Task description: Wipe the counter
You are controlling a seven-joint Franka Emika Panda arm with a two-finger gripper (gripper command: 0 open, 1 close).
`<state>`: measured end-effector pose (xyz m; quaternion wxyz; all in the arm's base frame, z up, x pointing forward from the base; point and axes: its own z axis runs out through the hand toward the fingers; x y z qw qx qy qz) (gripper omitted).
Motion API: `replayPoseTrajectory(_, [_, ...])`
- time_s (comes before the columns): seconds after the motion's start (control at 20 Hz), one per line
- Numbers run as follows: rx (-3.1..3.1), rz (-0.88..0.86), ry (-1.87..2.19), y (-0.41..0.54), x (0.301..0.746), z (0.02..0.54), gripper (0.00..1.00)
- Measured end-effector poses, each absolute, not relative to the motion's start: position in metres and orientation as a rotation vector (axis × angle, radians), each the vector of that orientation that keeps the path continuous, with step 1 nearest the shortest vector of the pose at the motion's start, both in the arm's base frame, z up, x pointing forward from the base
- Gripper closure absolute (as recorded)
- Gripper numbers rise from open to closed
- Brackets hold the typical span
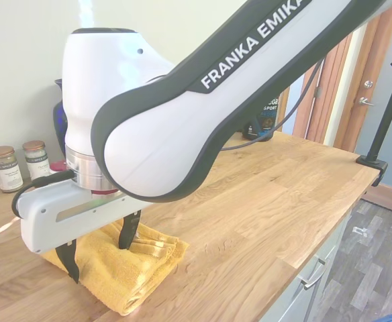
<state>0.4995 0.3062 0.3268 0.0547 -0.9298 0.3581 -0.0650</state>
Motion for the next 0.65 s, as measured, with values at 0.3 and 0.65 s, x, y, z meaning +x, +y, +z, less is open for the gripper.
replayPoseTrajectory(0.3, [-2.836,-0.213,1.082,0.302,0.49,0.33,0.0])
replayPoseTrajectory(0.65, [-2.819,-0.291,1.084,0.275,0.467,0.363,0.0])
